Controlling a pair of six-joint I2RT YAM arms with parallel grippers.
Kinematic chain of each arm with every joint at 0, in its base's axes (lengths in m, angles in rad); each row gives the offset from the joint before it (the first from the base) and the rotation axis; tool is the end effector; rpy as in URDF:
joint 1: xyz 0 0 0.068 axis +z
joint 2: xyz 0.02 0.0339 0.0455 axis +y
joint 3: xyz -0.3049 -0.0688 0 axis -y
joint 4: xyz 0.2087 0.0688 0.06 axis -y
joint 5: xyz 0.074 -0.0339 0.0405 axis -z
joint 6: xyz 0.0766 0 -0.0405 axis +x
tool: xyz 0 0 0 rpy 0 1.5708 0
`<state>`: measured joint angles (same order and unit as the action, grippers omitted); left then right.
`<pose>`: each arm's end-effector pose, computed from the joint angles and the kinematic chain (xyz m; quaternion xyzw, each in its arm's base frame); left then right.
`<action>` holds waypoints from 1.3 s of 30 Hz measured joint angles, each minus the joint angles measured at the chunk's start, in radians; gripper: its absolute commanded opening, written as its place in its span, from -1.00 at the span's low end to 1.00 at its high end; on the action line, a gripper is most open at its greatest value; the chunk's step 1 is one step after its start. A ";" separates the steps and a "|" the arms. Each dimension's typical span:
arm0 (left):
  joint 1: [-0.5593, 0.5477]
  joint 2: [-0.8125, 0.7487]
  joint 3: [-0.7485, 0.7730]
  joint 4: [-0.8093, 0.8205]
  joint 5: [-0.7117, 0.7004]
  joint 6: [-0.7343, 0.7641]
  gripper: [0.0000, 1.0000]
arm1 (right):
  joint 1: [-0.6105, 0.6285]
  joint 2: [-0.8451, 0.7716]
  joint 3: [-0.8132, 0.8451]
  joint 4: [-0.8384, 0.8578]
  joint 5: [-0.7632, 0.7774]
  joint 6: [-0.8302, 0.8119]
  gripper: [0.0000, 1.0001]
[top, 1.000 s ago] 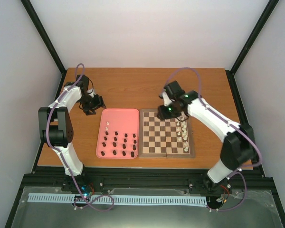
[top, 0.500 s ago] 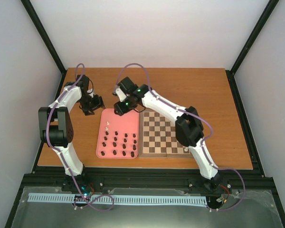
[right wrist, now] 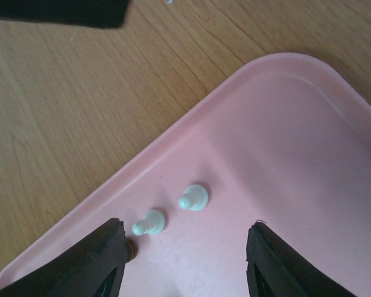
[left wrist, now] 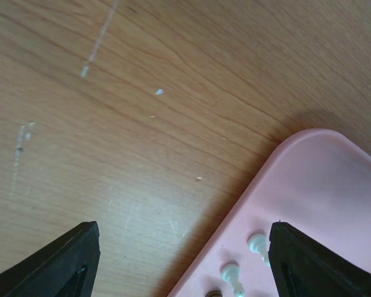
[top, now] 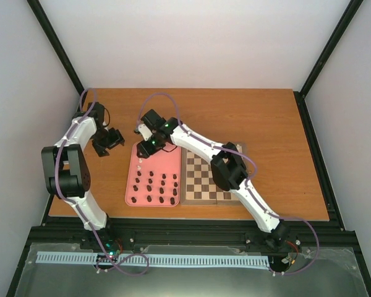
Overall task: Set up the chess pieces on the board
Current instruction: Pick up the chess piece from the storage box.
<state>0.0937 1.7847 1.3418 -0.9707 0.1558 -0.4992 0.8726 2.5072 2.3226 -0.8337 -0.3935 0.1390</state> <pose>0.3221 0.0183 0.2284 -0.2845 0.9523 -0.0918 0.0611 0.3360 0.4461 0.1917 -0.3881 0.8616 0.2941 0.1429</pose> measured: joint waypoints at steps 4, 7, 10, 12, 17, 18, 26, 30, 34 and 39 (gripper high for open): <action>0.014 -0.050 -0.033 0.006 -0.013 -0.013 0.69 | 0.003 0.047 0.029 0.000 -0.010 0.004 0.01; 0.014 -0.075 -0.059 0.012 -0.017 -0.018 0.70 | 0.010 0.068 0.031 -0.001 -0.012 0.008 -0.03; 0.014 -0.089 -0.084 0.013 -0.015 -0.022 0.69 | 0.020 0.079 0.032 -0.001 -0.013 0.010 -0.05; 0.014 -0.090 -0.090 0.014 -0.013 -0.022 0.69 | 0.026 0.082 0.034 -0.001 -0.014 0.011 -0.07; 0.014 -0.092 -0.097 0.028 -0.002 -0.024 0.69 | 0.033 0.090 0.061 0.001 -0.013 0.019 -0.18; 0.014 -0.094 -0.098 0.032 0.002 -0.024 0.69 | 0.033 0.093 0.067 0.002 -0.011 0.021 -0.18; 0.014 -0.103 -0.104 0.040 0.013 -0.025 0.69 | 0.033 0.130 0.072 0.008 -0.010 0.027 -0.25; 0.014 -0.103 -0.105 0.045 0.018 -0.025 0.69 | 0.032 0.130 0.075 0.012 -0.003 0.031 -0.35; 0.014 -0.103 -0.109 0.054 0.028 -0.025 0.69 | 0.032 0.130 0.076 0.010 0.002 0.035 -0.53; 0.014 -0.103 -0.111 0.056 0.033 -0.025 0.69 | 0.030 0.130 0.076 0.010 0.010 0.041 -0.85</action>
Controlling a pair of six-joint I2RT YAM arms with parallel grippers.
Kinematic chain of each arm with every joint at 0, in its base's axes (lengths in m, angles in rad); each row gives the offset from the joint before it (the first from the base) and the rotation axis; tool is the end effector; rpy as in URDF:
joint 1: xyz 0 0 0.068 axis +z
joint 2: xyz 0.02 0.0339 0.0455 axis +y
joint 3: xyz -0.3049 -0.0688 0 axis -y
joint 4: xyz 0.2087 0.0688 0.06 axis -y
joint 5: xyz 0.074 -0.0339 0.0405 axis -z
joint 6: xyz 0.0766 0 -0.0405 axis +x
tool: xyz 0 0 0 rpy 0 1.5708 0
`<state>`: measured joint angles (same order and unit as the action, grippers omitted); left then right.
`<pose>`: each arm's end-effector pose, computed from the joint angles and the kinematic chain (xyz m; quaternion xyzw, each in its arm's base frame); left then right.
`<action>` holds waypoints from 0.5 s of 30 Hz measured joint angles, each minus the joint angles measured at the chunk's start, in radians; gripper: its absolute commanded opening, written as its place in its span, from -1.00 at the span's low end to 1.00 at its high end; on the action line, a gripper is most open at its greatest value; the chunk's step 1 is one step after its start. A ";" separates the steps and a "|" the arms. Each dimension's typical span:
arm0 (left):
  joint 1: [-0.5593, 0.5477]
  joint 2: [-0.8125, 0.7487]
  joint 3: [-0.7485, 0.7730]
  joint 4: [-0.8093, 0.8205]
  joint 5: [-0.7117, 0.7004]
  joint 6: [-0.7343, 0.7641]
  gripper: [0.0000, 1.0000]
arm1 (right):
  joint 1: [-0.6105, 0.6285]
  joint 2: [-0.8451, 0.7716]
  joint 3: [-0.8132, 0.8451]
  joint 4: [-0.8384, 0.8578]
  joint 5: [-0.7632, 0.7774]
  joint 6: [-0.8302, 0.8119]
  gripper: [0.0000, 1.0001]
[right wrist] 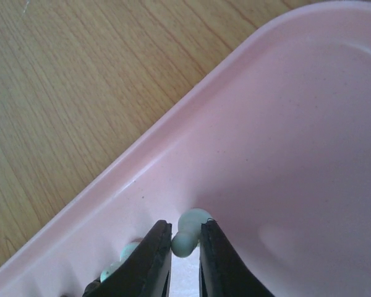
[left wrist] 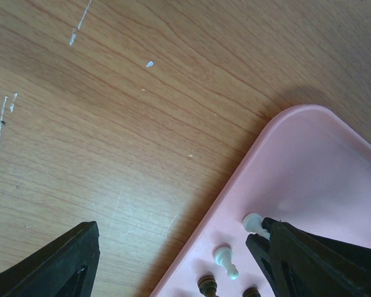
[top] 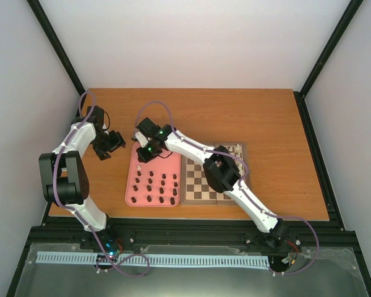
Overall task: Set up the chess pieces on the board
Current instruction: Pick up the chess piece from the storage box.
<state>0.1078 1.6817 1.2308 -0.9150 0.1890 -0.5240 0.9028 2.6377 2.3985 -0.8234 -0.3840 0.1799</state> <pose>0.2979 0.0178 0.2335 -0.2985 0.9443 -0.1129 0.0802 0.3334 0.4688 0.1429 -0.3809 0.8718 0.2854 0.1163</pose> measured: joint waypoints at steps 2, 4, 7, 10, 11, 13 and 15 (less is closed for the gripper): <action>0.000 0.000 0.000 0.001 0.002 0.000 0.69 | -0.001 0.000 0.000 0.001 0.004 0.003 -0.94; 0.000 0.000 -0.001 0.001 0.003 0.000 0.69 | -0.002 0.000 0.002 0.003 0.010 0.004 -0.94; 0.000 0.000 -0.002 0.002 0.003 0.000 0.69 | -0.006 0.000 0.002 0.003 0.018 0.004 -0.94; 0.000 0.000 -0.002 0.002 0.004 0.000 0.69 | -0.011 -0.008 0.002 -0.003 0.038 0.003 -0.94; 0.000 0.000 -0.002 0.002 0.005 0.000 0.69 | -0.015 -0.014 0.001 -0.007 0.048 0.003 -0.94; 0.000 0.000 -0.002 0.002 0.006 0.000 0.69 | -0.025 -0.042 -0.016 -0.008 0.066 0.004 -0.94; 0.000 0.000 -0.002 0.002 0.007 0.000 0.69 | -0.043 -0.114 -0.077 -0.004 0.085 0.007 -0.95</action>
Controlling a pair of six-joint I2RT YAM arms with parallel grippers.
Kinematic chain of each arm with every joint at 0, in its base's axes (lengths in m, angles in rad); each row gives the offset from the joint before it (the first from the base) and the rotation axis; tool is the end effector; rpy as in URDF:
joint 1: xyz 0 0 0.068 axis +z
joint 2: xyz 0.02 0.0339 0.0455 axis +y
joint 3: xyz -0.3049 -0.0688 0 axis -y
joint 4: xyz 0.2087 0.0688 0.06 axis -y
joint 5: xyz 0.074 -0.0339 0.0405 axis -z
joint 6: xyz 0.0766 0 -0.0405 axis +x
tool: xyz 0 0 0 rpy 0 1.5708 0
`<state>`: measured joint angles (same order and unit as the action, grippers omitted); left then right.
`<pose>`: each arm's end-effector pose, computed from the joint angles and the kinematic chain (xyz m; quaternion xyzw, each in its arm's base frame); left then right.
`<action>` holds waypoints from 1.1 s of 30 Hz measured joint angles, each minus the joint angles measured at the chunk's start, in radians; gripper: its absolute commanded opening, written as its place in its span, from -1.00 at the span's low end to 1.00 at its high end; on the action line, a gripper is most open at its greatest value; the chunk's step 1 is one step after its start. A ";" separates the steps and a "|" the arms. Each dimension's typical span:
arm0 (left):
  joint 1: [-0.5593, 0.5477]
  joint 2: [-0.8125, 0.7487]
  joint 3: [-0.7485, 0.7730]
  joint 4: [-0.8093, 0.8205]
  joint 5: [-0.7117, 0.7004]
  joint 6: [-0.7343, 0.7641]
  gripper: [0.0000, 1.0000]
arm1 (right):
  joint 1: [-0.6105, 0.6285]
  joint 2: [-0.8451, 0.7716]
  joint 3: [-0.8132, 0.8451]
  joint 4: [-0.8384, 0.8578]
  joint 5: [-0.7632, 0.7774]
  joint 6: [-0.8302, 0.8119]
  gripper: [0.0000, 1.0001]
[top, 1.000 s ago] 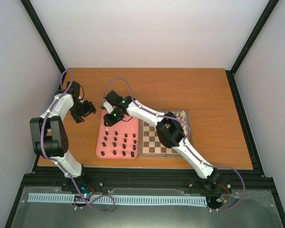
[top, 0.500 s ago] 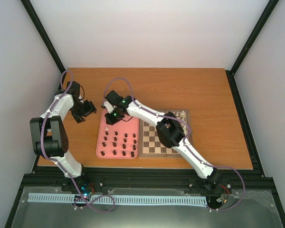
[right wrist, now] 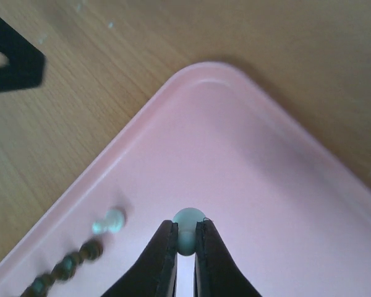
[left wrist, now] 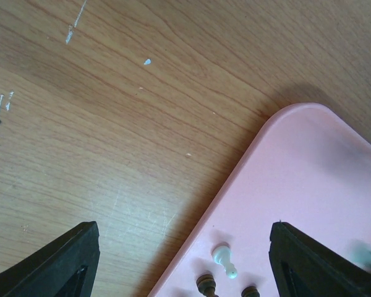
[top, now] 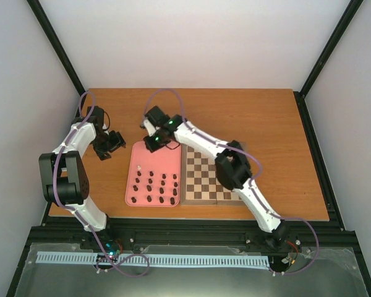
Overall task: Set up the chess pieces on the board
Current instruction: Pick up the chess piece from the storage box, then place the chess piece on the chessboard.
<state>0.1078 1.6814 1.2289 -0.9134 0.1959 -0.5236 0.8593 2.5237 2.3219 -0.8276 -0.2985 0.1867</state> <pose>0.2978 0.0172 0.2332 -0.2979 0.9442 -0.1162 0.0795 0.3492 0.4395 0.1809 -0.3520 0.8864 0.2562 0.1575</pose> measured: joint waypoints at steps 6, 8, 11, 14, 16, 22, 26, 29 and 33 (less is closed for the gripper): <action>0.000 0.000 0.000 0.000 0.005 0.001 0.68 | -0.099 -0.393 -0.367 0.046 0.072 0.016 -0.95; 0.000 0.000 0.001 0.000 0.011 0.001 0.68 | -0.140 -0.549 -0.539 0.056 0.104 0.016 -0.94; 0.000 0.000 0.001 0.000 0.017 0.001 0.68 | -0.182 -0.753 -0.780 0.036 0.160 0.021 -0.94; 0.000 0.000 0.001 0.000 0.022 0.002 0.68 | -0.185 -0.891 -0.976 -0.003 0.202 0.042 -0.94; 0.000 0.000 0.001 0.000 0.024 0.004 0.68 | -0.184 -0.965 -1.093 -0.028 0.222 0.068 -0.94; 0.000 0.001 0.001 0.000 0.033 0.004 0.66 | -0.187 -1.164 -1.349 -0.089 0.260 0.172 -0.94; 0.000 0.005 0.001 0.001 0.040 0.005 0.66 | -0.189 -1.208 -1.418 -0.099 0.276 0.220 -0.94; 0.000 0.010 0.001 0.001 0.042 0.005 0.66 | -0.192 -1.206 -1.458 -0.095 0.291 0.248 -0.94; 0.000 0.012 0.001 0.002 0.042 0.005 0.67 | -0.216 -1.197 -1.493 -0.089 0.299 0.273 -0.94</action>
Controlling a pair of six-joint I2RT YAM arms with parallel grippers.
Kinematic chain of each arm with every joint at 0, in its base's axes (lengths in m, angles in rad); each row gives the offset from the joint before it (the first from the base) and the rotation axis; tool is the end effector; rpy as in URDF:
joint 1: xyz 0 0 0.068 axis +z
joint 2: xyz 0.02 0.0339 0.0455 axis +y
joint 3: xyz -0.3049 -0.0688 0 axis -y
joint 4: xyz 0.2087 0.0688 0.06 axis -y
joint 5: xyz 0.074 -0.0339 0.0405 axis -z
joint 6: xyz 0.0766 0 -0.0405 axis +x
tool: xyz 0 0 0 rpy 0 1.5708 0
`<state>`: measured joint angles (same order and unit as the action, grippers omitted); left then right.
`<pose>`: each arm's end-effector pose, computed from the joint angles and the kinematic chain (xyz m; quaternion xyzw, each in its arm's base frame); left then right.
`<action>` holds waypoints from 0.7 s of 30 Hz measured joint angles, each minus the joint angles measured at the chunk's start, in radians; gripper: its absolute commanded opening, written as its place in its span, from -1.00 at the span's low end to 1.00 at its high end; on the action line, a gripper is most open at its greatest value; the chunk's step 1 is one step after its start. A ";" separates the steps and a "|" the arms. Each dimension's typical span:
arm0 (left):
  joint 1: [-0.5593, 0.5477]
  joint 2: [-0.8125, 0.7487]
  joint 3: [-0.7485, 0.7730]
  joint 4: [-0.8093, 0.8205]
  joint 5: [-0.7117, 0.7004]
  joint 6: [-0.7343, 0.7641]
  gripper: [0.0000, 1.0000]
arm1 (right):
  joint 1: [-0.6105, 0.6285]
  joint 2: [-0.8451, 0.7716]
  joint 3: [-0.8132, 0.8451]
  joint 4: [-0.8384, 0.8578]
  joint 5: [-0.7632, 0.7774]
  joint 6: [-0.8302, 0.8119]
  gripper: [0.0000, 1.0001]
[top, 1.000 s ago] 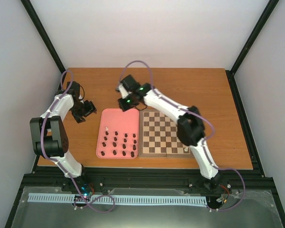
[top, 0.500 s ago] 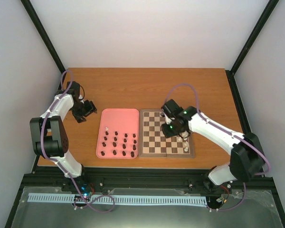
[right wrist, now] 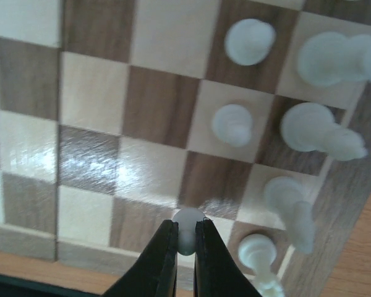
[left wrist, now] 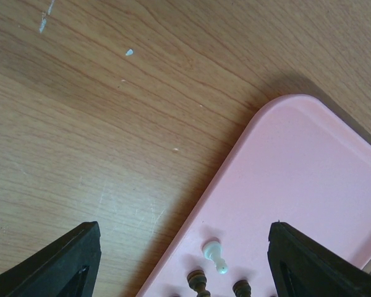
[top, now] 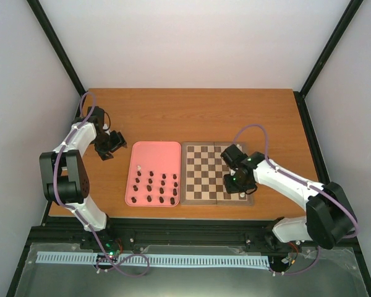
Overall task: Set up the chess pieces on the board
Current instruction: Place the chess piece on the chessboard.
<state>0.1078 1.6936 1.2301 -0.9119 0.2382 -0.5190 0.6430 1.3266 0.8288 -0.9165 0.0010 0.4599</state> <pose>0.2999 0.0143 0.2309 -0.2936 0.9436 -0.1355 0.0707 0.1455 0.1089 0.2137 -0.0911 0.9928 0.0405 0.0668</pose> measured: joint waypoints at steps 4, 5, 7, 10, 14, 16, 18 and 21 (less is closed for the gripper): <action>0.000 0.000 0.000 0.001 0.003 0.000 0.67 | -0.052 0.014 -0.013 0.008 0.000 0.012 -0.94; 0.000 0.000 0.000 0.002 0.003 0.000 0.67 | -0.060 0.016 -0.013 0.011 0.000 0.013 -0.94; 0.000 0.000 0.000 0.003 0.004 0.000 0.67 | -0.065 0.019 -0.013 0.016 0.001 0.012 -0.94; 0.000 0.000 0.000 0.005 0.006 0.000 0.67 | -0.070 0.031 -0.012 0.020 -0.002 0.011 -0.94; 0.000 0.002 0.000 0.007 0.007 0.001 0.66 | -0.081 0.038 -0.012 0.027 -0.010 0.009 -0.93; 0.000 0.002 0.000 0.007 0.008 0.001 0.67 | -0.086 0.039 -0.012 0.032 -0.013 0.008 -0.93; 0.000 0.002 0.000 0.008 0.010 0.001 0.67 | -0.092 0.042 -0.012 0.037 -0.016 0.008 -0.91; 0.000 0.002 0.000 0.008 0.010 0.001 0.67 | -0.096 0.051 -0.012 0.042 -0.020 0.003 -0.87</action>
<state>0.1078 1.6951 1.2301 -0.9043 0.2485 -0.5179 0.5472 1.3781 0.8165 -0.8745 -0.0189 0.4629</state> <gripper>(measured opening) 0.833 0.055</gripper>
